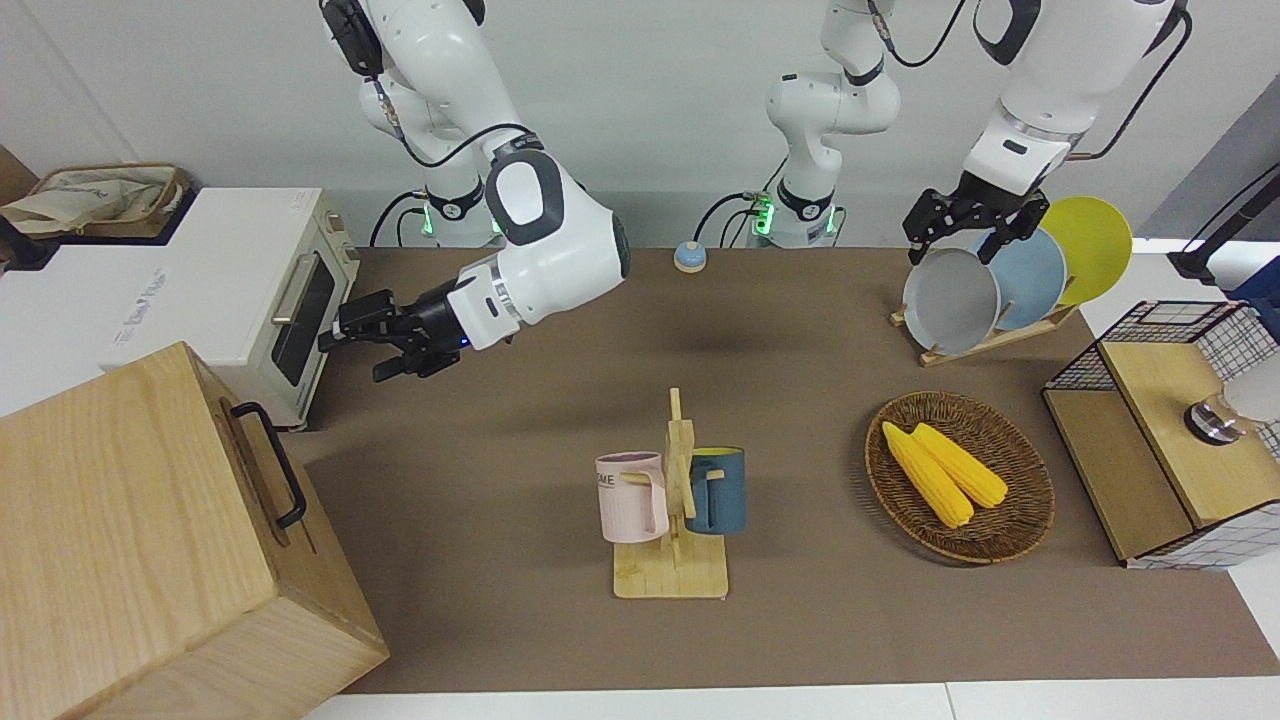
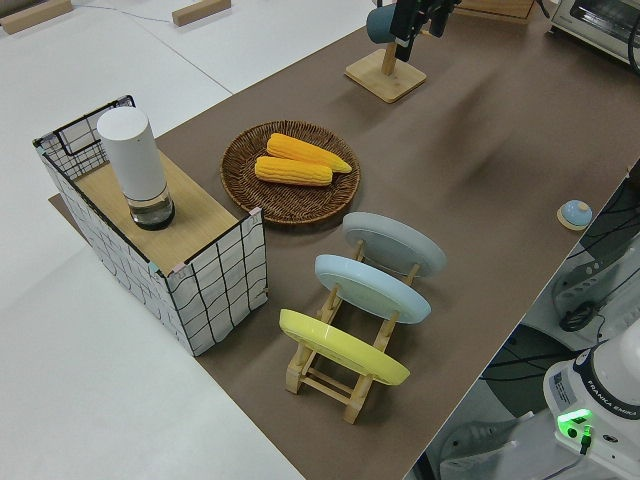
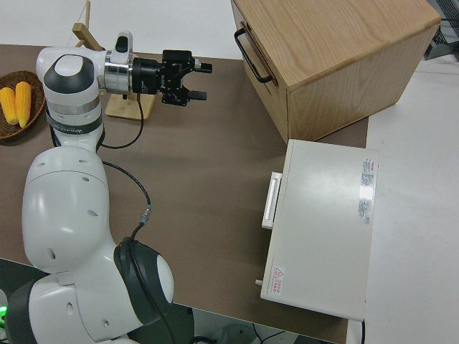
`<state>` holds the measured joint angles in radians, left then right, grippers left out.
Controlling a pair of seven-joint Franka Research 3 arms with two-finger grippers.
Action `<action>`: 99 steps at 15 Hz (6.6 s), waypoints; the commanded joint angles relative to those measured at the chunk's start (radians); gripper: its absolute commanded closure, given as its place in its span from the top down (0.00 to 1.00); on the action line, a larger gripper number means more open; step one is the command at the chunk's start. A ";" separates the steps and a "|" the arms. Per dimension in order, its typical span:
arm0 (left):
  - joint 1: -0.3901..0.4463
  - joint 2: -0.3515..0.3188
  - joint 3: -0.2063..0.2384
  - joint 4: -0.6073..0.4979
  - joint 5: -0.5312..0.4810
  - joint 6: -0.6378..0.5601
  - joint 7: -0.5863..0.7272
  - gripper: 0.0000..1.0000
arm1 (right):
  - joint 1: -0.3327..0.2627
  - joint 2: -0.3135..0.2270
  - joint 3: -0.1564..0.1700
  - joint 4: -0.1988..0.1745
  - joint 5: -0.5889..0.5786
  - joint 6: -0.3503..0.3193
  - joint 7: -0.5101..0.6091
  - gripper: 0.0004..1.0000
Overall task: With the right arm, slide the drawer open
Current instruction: 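Reach the right gripper up toward the black drawer handle, then close the right gripper around the black drawer handle, then pull the handle toward the robot with the right gripper, sliding the drawer out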
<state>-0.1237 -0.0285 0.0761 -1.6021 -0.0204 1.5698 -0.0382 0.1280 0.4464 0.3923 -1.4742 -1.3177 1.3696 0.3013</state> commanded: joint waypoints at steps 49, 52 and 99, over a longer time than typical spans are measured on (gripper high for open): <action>-0.004 -0.008 0.004 0.004 0.013 -0.014 0.001 1.00 | -0.116 0.127 -0.090 -0.031 -0.440 0.394 0.025 0.96; -0.004 -0.008 0.004 0.002 0.013 -0.014 0.001 1.00 | -0.108 0.127 -0.087 -0.029 -0.437 0.381 0.024 0.91; -0.004 -0.008 0.004 0.002 0.013 -0.014 0.001 1.00 | 0.005 0.123 0.221 -0.026 -0.282 -0.089 0.036 0.00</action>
<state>-0.1237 -0.0285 0.0761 -1.6021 -0.0204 1.5698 -0.0383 0.1233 0.5818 0.5860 -1.5007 -1.6008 1.3325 0.3669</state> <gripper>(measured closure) 0.009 0.811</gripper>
